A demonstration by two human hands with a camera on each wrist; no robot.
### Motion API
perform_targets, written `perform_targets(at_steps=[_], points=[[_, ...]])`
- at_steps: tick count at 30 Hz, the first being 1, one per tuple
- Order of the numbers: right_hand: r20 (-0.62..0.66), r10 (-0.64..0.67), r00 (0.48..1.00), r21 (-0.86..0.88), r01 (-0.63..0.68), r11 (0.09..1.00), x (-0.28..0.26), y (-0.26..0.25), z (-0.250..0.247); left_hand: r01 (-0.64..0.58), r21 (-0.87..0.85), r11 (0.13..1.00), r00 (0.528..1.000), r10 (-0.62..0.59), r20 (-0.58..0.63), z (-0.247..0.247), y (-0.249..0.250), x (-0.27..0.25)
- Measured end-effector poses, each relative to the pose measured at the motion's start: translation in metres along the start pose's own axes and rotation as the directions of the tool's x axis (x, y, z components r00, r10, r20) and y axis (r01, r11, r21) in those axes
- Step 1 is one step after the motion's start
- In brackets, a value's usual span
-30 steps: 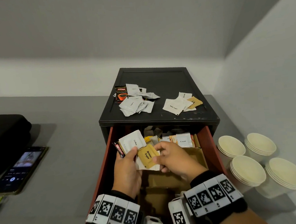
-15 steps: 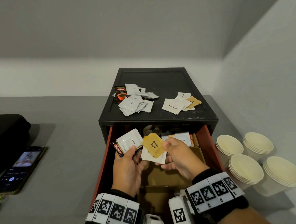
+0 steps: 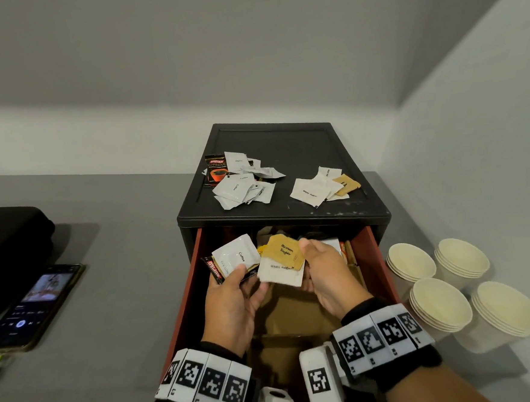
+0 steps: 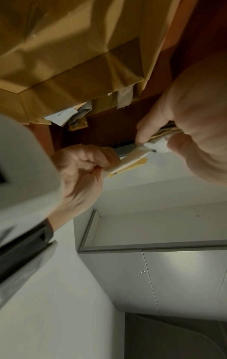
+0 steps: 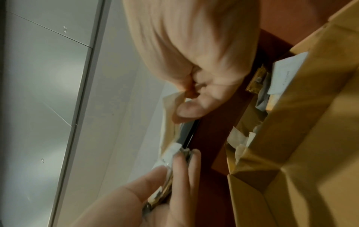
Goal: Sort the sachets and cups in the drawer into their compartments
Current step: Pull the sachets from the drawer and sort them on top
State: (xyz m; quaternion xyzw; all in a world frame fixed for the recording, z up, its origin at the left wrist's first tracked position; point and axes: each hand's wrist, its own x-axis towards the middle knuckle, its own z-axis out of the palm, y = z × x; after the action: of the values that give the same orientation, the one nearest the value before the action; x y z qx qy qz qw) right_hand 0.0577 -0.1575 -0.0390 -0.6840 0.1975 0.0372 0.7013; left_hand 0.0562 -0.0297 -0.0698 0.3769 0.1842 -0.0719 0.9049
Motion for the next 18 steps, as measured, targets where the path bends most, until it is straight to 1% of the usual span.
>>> perform_targets(at_steps=[2,5,7,9,10,12,13,14,15,16,17,18], points=[[-0.049,-0.054,0.997,-0.041,0.052,0.998,0.006,-0.011,-0.004,0.009,-0.007,1.0,1.0,-0.009,-0.008,0.0,0.0,0.001],[-0.189,-0.139,0.972,-0.099,0.122,0.988,0.024,-0.037,-0.016,0.018,0.002,1.0,1.0,-0.018,-0.018,0.001,0.0,0.0],[-0.267,-0.158,0.951,-0.063,0.147,0.987,0.044,-0.057,-0.025,0.032,0.011,0.999,0.999,-0.032,-0.01,0.0,0.0,-0.002],[-0.338,-0.123,0.933,0.007,0.133,0.991,0.063,-0.074,-0.032,0.034,0.032,0.999,0.999,-0.034,0.004,0.0,-0.001,-0.003],[-0.361,-0.089,0.928,0.024,0.105,0.994,0.071,-0.081,-0.035,0.027,0.048,0.998,1.0,-0.028,0.014,0.0,-0.001,-0.003],[-0.391,-0.045,0.919,0.042,0.067,0.997,0.082,-0.09,-0.042,0.015,0.08,0.997,0.999,-0.017,0.029,0.001,-0.002,-0.002],[-0.383,-0.042,0.923,0.048,0.065,0.997,0.086,-0.093,-0.044,0.012,0.089,0.996,0.999,-0.015,0.036,0.002,-0.002,-0.002],[-0.366,-0.086,0.927,-0.026,0.082,0.996,0.091,-0.092,-0.049,0.009,0.096,0.995,0.999,-0.013,0.044,0.002,-0.001,-0.002],[-0.37,-0.109,0.922,-0.162,0.051,0.985,0.087,-0.091,-0.051,0.006,0.101,0.995,0.999,-0.012,0.052,0.003,-0.001,-0.003],[-0.406,-0.115,0.907,-0.226,0.022,0.974,0.085,-0.09,-0.053,0.004,0.108,0.994,0.998,-0.011,0.06,0.002,-0.001,-0.003],[-0.423,-0.177,0.889,-0.339,0.026,0.94,0.08,-0.087,-0.052,0.003,0.115,0.993,0.998,-0.011,0.066,0.002,-0.001,-0.003],[-0.418,-0.21,0.884,-0.361,0.05,0.931,0.075,-0.084,-0.051,0.003,0.124,0.992,0.997,-0.012,0.071,0.002,-0.002,-0.003]])
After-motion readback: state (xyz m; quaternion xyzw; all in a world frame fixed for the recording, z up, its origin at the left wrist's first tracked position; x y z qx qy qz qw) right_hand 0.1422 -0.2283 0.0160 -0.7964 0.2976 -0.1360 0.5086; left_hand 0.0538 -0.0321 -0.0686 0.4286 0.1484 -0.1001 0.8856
